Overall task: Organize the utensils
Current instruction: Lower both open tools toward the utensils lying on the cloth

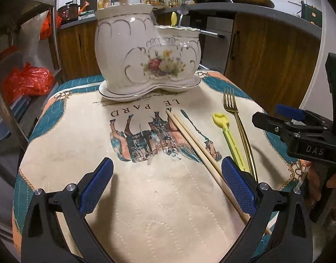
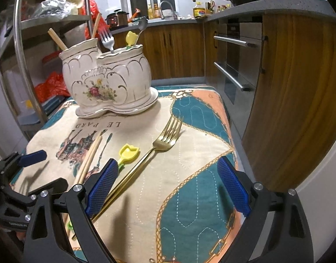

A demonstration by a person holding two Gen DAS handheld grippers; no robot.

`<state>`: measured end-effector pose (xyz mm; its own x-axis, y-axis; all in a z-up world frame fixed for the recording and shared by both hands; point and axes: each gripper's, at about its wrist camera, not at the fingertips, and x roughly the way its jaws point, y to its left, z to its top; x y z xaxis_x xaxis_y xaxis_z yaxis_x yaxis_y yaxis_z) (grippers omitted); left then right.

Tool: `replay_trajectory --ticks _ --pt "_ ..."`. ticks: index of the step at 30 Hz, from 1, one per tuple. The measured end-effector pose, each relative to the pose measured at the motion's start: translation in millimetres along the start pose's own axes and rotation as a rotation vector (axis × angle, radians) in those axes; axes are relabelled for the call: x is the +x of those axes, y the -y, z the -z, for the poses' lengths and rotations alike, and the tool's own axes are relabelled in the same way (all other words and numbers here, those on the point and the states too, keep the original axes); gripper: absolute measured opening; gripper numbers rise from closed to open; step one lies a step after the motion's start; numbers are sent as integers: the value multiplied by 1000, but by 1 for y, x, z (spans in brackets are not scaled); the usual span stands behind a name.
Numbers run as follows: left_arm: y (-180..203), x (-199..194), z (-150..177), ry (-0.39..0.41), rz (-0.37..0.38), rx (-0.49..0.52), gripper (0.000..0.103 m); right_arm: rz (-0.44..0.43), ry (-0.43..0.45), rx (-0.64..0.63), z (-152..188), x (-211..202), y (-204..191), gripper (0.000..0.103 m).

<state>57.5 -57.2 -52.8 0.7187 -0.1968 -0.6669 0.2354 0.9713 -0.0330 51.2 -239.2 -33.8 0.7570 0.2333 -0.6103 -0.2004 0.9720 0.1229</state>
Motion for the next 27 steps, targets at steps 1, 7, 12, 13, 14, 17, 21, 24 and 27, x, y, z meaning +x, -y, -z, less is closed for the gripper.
replay_trajectory --ticks 1,7,12,13,14,17,21,24,27 --pt "1 1 0 -6 0 3 97 -2 -1 3 0 0 1 92" --pt "7 4 2 -25 -13 25 97 -32 -24 43 -1 1 8 89" --pt "10 6 3 -36 -11 41 97 -58 -43 61 -1 1 10 83" --pt "11 6 3 -35 -11 45 96 -65 -50 66 -1 2 10 79" --pt "12 6 4 -35 -12 48 95 -76 -61 74 -1 3 11 75" --pt "12 6 4 -37 -5 51 91 -111 -91 91 0 7 10 67" --pt "17 4 4 -33 8 79 76 -141 -119 87 -1 12 2 59" --pt "19 2 4 -33 40 88 61 -151 -137 69 -2 16 -4 53" --pt "19 1 4 -36 76 91 46 -152 -155 53 -3 20 -10 50"
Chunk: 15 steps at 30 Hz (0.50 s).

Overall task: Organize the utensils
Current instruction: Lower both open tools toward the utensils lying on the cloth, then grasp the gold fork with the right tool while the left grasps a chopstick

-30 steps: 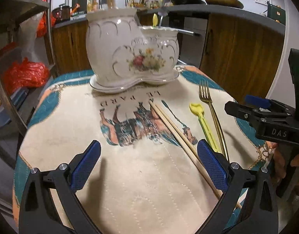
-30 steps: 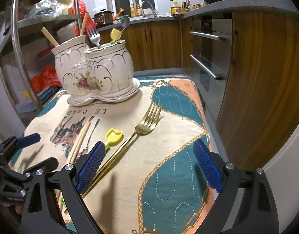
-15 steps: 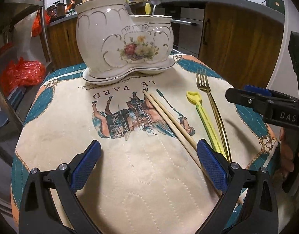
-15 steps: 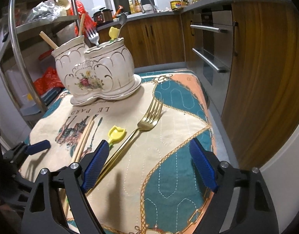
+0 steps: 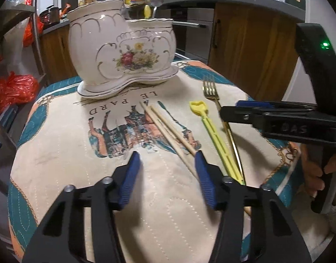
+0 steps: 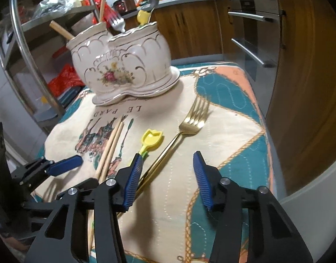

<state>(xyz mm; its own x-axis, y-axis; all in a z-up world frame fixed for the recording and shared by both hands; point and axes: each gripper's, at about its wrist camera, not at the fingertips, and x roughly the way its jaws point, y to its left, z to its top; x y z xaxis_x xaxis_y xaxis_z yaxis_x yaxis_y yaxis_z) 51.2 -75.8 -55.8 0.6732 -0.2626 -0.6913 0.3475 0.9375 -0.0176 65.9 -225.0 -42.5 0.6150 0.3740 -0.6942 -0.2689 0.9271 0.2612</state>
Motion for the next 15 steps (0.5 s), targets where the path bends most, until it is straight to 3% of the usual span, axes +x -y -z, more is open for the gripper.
replay_trajectory --ticks 4,7,15 --pt "2 -1 0 -7 37 22 25 26 -28 -38 -3 8 -8 46" --pt "0 -2 -2 -26 76 12 15 57 -46 -91 -5 13 -16 29" --pt "-17 -7 -6 -80 53 -5 12 80 -105 -132 -6 6 -6 17"
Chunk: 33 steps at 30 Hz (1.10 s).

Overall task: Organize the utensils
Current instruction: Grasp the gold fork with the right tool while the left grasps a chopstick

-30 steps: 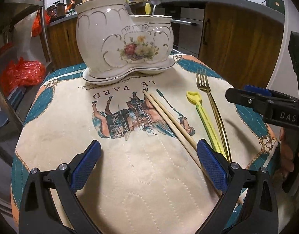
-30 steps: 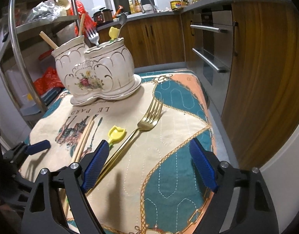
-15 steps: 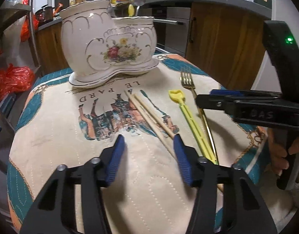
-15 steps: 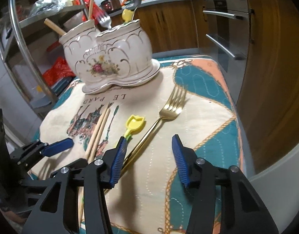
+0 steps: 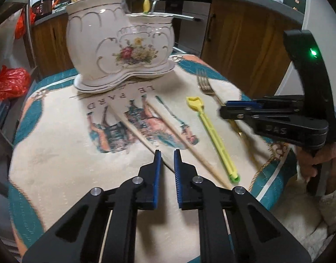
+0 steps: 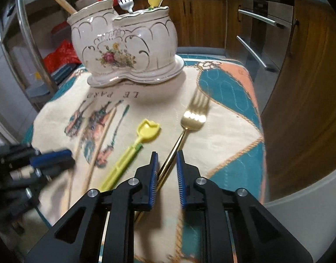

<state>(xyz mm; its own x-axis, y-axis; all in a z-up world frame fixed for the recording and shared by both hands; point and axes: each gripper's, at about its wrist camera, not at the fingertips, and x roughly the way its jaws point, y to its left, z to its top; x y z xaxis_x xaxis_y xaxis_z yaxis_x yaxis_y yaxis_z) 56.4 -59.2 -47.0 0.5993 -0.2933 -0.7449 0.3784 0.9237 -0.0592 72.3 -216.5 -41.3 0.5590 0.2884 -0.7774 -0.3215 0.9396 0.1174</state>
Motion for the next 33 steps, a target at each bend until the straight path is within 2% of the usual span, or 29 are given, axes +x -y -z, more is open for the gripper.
replay_trajectory --ticks 6,9,11,13,14,18,20,21,22,23,26,28,33 --pt "-27 -4 -1 -44 -42 -45 12 35 -40 -39 5 -9 14 17" --pt "-36 0 -4 -61 -20 -93 15 16 -53 -10 1 -7 23 21" --pt "-34 4 -9 -64 -16 -103 26 15 -57 -9 -3 -4 24 22" --pt "-33 6 -12 -57 -4 -123 54 30 -54 -21 -6 -1 22 23" --pt "-31 6 -14 -48 -9 -128 57 36 -52 -29 -7 0 21 23" --pt "-24 15 -20 -60 -20 -128 58 44 -43 -47 -7 2 17 24" --pt "-17 18 -21 -58 -59 -96 55 47 -38 -61 -6 2 15 23" --pt "-15 19 -21 -61 -72 -84 47 48 -37 -67 -7 2 14 23" --pt "-13 20 -22 -65 -83 -72 31 48 -38 -74 -7 2 14 23" --pt "-13 21 -23 -71 -98 -52 27 47 -39 -81 -7 2 14 23" --pt "-17 20 -29 -105 -65 -20 18 42 -46 -98 -7 1 14 23" --pt "-19 15 -31 -121 -56 17 0 34 -50 -101 -7 0 17 22" --pt "-19 11 -27 -199 -81 122 0 30 -59 -126 -6 -2 18 20"
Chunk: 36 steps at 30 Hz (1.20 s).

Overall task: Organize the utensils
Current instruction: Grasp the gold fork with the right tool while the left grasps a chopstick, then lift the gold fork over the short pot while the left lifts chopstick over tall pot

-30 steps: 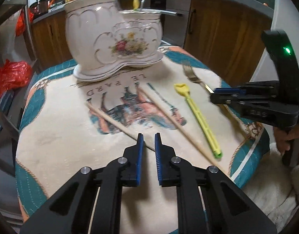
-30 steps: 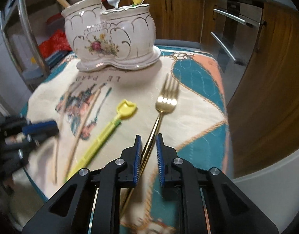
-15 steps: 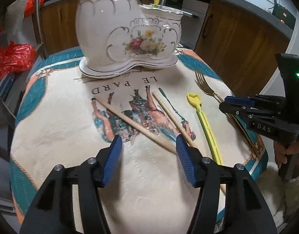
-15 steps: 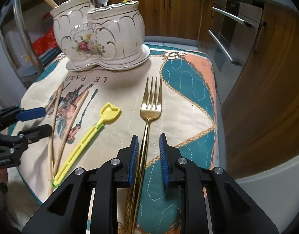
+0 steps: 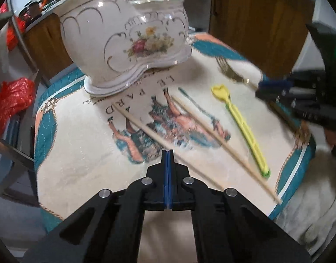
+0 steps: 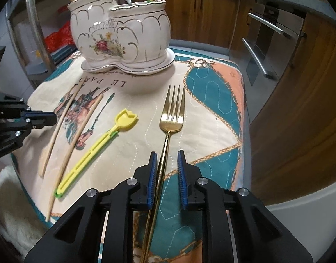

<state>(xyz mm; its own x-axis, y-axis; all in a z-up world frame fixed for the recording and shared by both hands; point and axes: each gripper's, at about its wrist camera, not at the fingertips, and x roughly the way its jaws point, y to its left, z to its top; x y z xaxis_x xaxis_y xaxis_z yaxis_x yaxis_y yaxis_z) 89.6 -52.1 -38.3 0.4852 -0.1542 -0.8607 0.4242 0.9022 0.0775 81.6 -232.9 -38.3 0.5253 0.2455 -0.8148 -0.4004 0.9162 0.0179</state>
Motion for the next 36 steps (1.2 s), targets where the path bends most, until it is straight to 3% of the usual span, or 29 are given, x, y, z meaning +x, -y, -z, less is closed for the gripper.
replay_trajectory --ticks 4,6,9,11,13,14,22,23,24,25,30,36 --pt "-12 -5 0 35 14 -86 0 8 -3 -10 -1 0 3 18" --pt "-14 -6 0 55 46 -129 2 20 -3 -25 -2 1 1 9" --pt "-13 0 -5 56 38 -191 5 28 -9 -41 -4 3 2 8" --pt "-15 6 -7 48 3 -229 10 8 -21 -28 -7 4 6 8" --pt "-17 10 -11 47 -32 -271 25 -16 -39 -5 -11 6 11 8" --pt "-18 12 -13 44 -47 -291 26 -26 -46 -1 -13 8 12 8" --pt "-26 23 -19 17 -118 -360 25 -39 -72 2 -23 16 12 11" --pt "-26 22 -18 22 -125 -364 23 -38 -68 0 -23 16 12 11" --pt "-26 22 -18 26 -141 -363 14 -36 -60 1 -23 16 12 11" --pt "-25 22 -18 29 -155 -355 13 -34 -54 2 -22 15 12 10" --pt "-30 18 -16 39 -113 -343 5 -35 -1 -24 -12 6 4 7" --pt "-30 9 -8 40 -91 -291 5 -47 82 -5 -4 -14 8 7"
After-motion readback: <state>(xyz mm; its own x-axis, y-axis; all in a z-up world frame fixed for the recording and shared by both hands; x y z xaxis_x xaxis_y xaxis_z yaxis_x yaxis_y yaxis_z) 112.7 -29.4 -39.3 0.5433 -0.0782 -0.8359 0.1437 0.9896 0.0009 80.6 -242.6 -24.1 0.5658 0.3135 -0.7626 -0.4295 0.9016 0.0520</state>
